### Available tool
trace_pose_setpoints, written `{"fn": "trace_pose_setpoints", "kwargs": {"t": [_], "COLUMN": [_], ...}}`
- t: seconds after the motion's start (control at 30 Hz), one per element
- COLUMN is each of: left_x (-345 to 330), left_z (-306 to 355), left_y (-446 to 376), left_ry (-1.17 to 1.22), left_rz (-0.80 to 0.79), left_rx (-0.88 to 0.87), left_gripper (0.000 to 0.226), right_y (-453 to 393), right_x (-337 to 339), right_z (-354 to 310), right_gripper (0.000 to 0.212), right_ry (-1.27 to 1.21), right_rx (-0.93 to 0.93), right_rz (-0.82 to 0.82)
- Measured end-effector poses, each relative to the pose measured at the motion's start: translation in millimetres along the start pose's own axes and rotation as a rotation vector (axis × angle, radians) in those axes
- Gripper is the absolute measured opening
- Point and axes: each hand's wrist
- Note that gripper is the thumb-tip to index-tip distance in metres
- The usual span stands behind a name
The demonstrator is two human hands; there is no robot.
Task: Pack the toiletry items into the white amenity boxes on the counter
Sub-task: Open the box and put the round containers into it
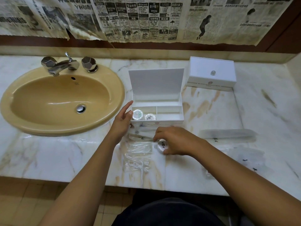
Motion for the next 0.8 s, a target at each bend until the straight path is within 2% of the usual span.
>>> {"fn": "trace_pose_setpoints", "kwargs": {"t": [0.33, 0.53, 0.67, 0.8], "left_x": [-2, -2, -2, 0], "left_z": [3, 4, 3, 0], "left_y": [3, 3, 3, 0], "left_ry": [-0.008, -0.011, -0.031, -0.029], "left_rz": [0.009, 0.011, 0.013, 0.007], "left_rx": [0.005, -0.003, -0.014, -0.01], "left_gripper": [0.041, 0.04, 0.041, 0.04], "right_y": [-1, -3, -8, -23], "right_x": [-11, -5, 15, 38], "right_z": [0, -5, -13, -16], "right_gripper": [0.036, 0.041, 0.038, 0.034], "right_ry": [0.042, -0.034, -0.117, -0.16], "right_rx": [0.048, 0.023, 0.019, -0.025], "right_rz": [-0.048, -0.038, 0.044, 0.203]}}
Point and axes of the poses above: each hand's wrist, its own y-axis away from the middle knuckle, its own x-axis out of the back of the hand, z = x × y, and after that the axes turned 3 degrees about x, right-handed
